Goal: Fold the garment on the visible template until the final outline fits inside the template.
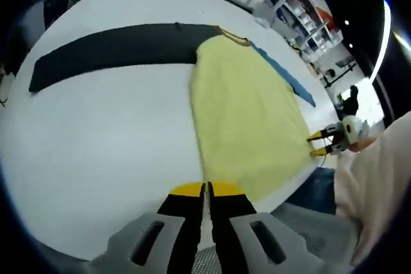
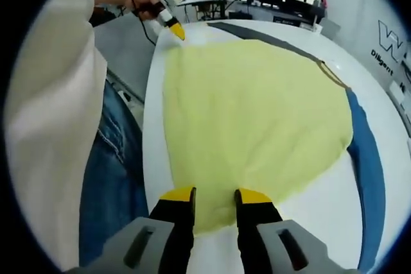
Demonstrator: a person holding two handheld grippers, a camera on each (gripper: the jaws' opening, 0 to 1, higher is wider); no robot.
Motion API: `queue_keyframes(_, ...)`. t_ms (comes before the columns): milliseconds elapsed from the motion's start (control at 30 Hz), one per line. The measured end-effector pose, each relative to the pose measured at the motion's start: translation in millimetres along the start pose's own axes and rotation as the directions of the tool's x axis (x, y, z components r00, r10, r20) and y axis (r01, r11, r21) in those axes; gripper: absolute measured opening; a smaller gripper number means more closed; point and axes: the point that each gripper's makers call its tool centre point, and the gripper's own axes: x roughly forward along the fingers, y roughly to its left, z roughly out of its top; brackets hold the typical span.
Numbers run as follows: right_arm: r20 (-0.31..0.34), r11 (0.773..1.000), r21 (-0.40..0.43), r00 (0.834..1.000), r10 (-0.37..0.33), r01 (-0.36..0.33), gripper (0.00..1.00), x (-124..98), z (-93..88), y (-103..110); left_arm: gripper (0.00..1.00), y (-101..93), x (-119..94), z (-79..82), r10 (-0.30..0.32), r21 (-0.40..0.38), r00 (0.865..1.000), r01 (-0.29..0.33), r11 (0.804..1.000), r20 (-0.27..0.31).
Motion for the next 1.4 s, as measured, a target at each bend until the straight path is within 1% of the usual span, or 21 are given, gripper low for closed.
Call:
queue_keyframes(67, -0.003, 1.000, -0.004, 1.000, -0.001, 0.001, 0.19, -0.1, -1.1, -0.2, 0.15, -3.0, 4.5, -2.2, 0.003, 0.003, 1.000, -0.003, 1.000, -0.007)
queue_keyframes(100, -0.006, 1.000, -0.007, 1.000, -0.003, 0.003, 0.19, -0.4, -2.1, -0.2, 0.17, -6.0, 7.5, -4.7, -0.001, 0.005, 1.000, 0.001, 1.000, -0.016)
queue_keyframes(200, -0.012, 1.000, -0.015, 1.000, -0.012, 0.012, 0.20, -2.3, -6.1, 0.1, 0.14, -13.9, 14.3, -12.4, -0.005, 0.033, 0.999, 0.006, 0.999, -0.046)
queue_keyframes(233, -0.013, 1.000, -0.017, 1.000, -0.018, 0.017, 0.21, -3.7, -7.9, 0.0, 0.15, -5.8, 16.4, -18.0, 0.049, 0.072, 0.996, -0.044, 0.996, -0.073)
queue_keyframes(267, -0.012, 1.000, -0.015, 1.000, -0.020, 0.020, 0.21, -5.6, -8.1, 0.3, 0.09, -10.0, 19.0, -18.6, 0.031, 0.082, 0.997, -0.025, 0.996, -0.072)
queue_keyframes(300, -0.010, 1.000, -0.011, 1.000, -0.024, 0.023, 0.21, -7.1, -8.7, 0.3, 0.09, -7.9, 19.9, -16.9, 0.050, 0.103, 0.997, -0.043, 0.994, -0.063)
queue_keyframes(333, -0.014, 0.999, -0.013, 0.999, -0.033, 0.032, 0.21, -8.9, -11.0, -0.3, 0.09, -11.7, 20.3, -16.7, 0.031, 0.093, 0.998, -0.025, 0.995, -0.063)
queue_keyframes(433, -0.015, 0.999, -0.010, 0.999, -0.042, 0.042, 0.24, -12.2, -14.5, -0.5, 0.08, -10.5, 18.2, -17.2, 0.034, 0.108, 0.997, -0.026, 0.994, -0.072)
queue_keyframes(533, -0.027, 0.999, -0.024, 0.999, -0.042, 0.041, 0.25, -14.0, -19.9, 2.4, 0.08, -5.7, 14.3, -17.0, 0.036, 0.090, 0.996, -0.029, 0.996, -0.078)
queue_keyframes(667, -0.023, 0.998, -0.047, 0.999, -0.045, 0.044, 0.23, -14.4, -16.0, 3.8, 0.08, -5.9, 15.9, -18.5, 0.037, 0.088, 0.996, -0.029, 0.996, -0.085)
queue_keyframes(733, -0.027, 0.998, -0.041, 0.999, -0.047, 0.046, 0.23, -14.9, -15.9, 3.6, 0.08, -6.5, 16.9, -21.2, 0.033, 0.102, 0.995, -0.023, 0.995, -0.099)
queue_keyframes(833, -0.030, 0.999, -0.022, 0.999, -0.031, 0.031, 0.24, -16.4, -17.0, 6.5, 0.08, -5.0, 14.1, -22.5, 0.027, 0.077, 0.994, -0.019, 0.997, -0.105)
queue_keyframes(933, -0.036, 1.000, -0.004, 0.999, -0.017, 0.017, 0.25, -17.3, -16.0, 6.7, 0.08, -6.1, 14.0, -22.6, 0.028, 0.080, 0.994, -0.020, 0.997, -0.105)
queue_keyframes(967, -0.039, 1.000, 0.020, 0.999, -0.004, 0.005, 0.26, -18.2, -15.4, 7.3, 0.08, -6.7, 13.9, -22.8, 0.028, 0.080, 0.994, -0.019, 0.997, -0.106)
queue_keyframes(1000, -0.007, 0.997, 0.079, 1.000, -0.015, 0.015, 0.26, -20.3, -9.4, 2.0, 0.08, -6.7, 13.7, -22.6, 0.028, 0.079, 0.994, -0.020, 0.997, -0.106)
queue_keyframes(1033, 0.025, 0.994, 0.106, 0.999, -0.023, 0.020, 0.26, -22.6, -3.9, -2.8, 0.08, -6.6, 13.6, -22.7, 0.029, 0.077, 0.994, -0.020, 0.997, -0.106)
queue_keyframes(1067, 0.052, 0.989, 0.143, 0.998, -0.038, 0.030, 0.25, -24.5, -1.2, -14.3, 0.08, -6.6, 13.5, -22.5, 0.029, 0.078, 0.994, -0.021, 0.997, -0.106)
queue_keyframes(1133, 0.064, 0.979, 0.192, 0.995, -0.077, 0.063, 0.24, -28.6, -0.8, -32.0, 0.08, -6.7, 13.3, -22.7, 0.031, 0.077, 0.994, -0.022, 0.997, -0.106)
queue_keyframes(1200, 0.087, 0.961, 0.260, 0.989, -0.121, 0.095, 0.24, -33.3, 0.6, -54.8, 0.08, -6.7, 12.9, -22.7, 0.032, 0.072, 0.994, -0.024, 0.997, -0.105)
queue_keyframes(1267, 0.082, 0.952, 0.267, 0.981, -0.178, 0.150, 0.24, -38.3, -1.0, -79.8, 0.08, -6.7, 13.0, -22.8, 0.033, 0.071, 0.994, -0.025, 0.997, -0.105)
queue_keyframes(1400, 0.089, 0.917, 0.333, 0.961, -0.261, 0.219, 0.24, -41.5, -1.6, -121.8, 0.08, -7.0, 12.9, -23.2, 0.036, 0.064, 0.994, -0.029, 0.998, -0.106)
